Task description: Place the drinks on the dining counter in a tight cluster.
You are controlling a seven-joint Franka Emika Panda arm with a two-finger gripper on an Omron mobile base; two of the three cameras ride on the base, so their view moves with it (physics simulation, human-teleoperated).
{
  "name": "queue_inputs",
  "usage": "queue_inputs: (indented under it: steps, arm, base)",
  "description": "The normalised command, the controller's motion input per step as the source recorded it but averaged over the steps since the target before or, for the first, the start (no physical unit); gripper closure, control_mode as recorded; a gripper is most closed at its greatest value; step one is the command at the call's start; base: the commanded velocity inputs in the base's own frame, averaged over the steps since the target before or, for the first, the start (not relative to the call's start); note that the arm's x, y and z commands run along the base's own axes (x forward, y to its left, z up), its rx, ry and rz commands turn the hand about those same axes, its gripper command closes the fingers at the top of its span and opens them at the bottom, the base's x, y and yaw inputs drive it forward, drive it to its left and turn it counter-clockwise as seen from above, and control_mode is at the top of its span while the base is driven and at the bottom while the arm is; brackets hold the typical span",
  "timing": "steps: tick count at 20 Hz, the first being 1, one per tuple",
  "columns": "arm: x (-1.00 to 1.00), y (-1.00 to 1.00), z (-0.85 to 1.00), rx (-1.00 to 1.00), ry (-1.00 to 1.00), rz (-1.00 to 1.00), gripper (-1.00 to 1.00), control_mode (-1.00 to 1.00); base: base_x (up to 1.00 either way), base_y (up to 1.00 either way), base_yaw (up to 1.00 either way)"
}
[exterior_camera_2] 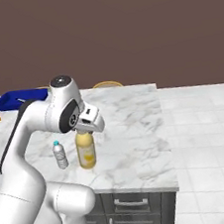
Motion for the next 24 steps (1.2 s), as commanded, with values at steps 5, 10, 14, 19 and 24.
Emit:
queue_inputs:
  steps: [5, 10, 14, 19, 24]
  arm:
    - [0.47, 0.34, -0.14, -0.05, 0.04, 0.00, 1.00, -1.00]
    - [0.32, 0.25, -0.15, -0.02, 0.01, 0.00, 1.00, -1.00]
    - [0.25, 0.13, -0.10, 0.00, 0.01, 0.00, 1.00, -1.00]
    - [0.15, 0.14, -0.22, 0.00, 0.05, 0.00, 1.00, -1.00]
    - [0.14, 0.09, -0.22, 0.02, 0.06, 0.00, 1.00, -1.00]
  base:
    - [0.00, 0.00, 0.00]
    - [0.00, 0.00, 0.00]
    - [0.00, 0.00, 0.00]
    - [0.00, 0.00, 0.00]
    - [0.00, 0.00, 0.00]
